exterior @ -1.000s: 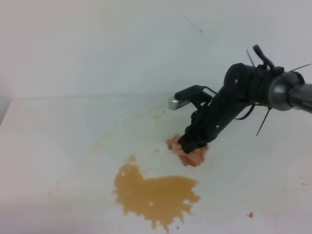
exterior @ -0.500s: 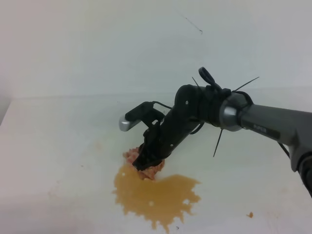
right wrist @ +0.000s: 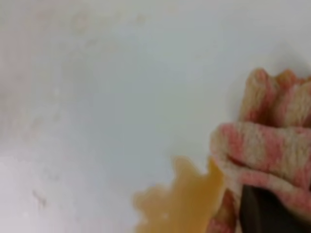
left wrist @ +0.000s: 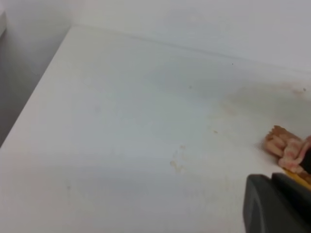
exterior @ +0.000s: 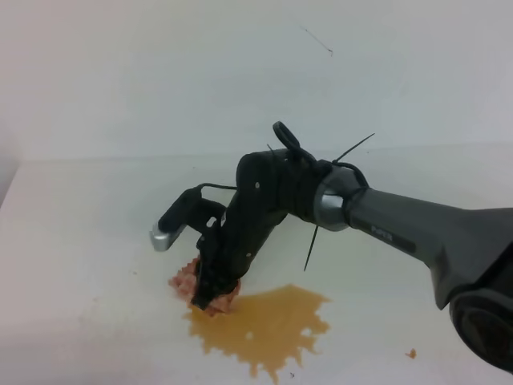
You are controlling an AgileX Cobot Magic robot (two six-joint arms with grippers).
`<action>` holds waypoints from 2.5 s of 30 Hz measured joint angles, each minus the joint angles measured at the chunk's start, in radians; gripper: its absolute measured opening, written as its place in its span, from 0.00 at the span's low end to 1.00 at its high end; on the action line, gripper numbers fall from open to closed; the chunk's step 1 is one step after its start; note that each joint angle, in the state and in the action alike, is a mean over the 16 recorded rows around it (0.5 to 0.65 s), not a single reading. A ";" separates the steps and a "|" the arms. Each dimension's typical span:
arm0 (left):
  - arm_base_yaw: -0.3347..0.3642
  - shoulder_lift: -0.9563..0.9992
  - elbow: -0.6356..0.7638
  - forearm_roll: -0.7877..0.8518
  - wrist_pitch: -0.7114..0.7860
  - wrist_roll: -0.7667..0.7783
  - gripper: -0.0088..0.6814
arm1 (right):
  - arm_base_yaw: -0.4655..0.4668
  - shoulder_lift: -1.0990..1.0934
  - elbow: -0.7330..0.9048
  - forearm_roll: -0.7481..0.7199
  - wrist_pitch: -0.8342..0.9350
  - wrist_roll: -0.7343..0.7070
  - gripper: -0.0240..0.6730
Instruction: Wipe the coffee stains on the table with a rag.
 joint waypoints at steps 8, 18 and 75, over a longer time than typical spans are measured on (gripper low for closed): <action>0.000 0.000 0.000 0.000 0.000 0.000 0.01 | 0.041 -0.002 -0.003 -0.097 0.099 0.009 0.09; 0.000 0.000 0.000 0.000 0.000 0.000 0.01 | 0.049 -0.050 0.000 -0.126 0.149 0.087 0.09; 0.000 0.000 0.000 0.000 0.000 0.000 0.01 | -0.048 -0.383 0.648 -0.410 -0.370 0.509 0.08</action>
